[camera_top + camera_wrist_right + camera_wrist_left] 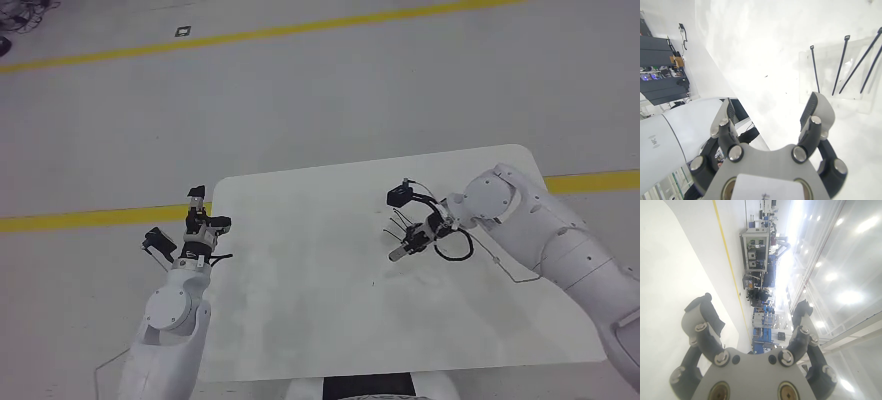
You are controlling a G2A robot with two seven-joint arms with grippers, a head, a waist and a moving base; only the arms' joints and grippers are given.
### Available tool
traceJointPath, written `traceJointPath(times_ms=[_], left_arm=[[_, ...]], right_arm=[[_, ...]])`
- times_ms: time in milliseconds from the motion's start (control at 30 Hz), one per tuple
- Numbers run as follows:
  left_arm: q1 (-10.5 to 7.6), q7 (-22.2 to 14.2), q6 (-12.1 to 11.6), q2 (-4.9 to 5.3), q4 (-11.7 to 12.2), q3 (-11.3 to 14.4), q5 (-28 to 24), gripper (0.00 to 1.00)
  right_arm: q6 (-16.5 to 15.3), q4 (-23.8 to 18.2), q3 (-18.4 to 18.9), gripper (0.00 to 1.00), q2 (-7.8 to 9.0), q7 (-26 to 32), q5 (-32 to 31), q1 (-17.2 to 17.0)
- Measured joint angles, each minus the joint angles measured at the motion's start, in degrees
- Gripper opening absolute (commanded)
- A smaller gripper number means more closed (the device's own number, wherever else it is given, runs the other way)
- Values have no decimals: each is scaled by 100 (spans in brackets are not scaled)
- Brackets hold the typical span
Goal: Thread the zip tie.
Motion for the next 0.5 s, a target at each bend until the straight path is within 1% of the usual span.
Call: traceJointPath(times_ms=[200,300,500], left_arm=[[0,0,0,0,0,0,0,100],[0,0,0,0,0,0,0,100],[0,0,0,0,0,0,0,100]], right_arm=[[0,198,-226,46,-62,-274,-318,130],[0,321,-393,47,-123,-348,-408,201],[0,625,-682,46,-284,-470,-288,347]])
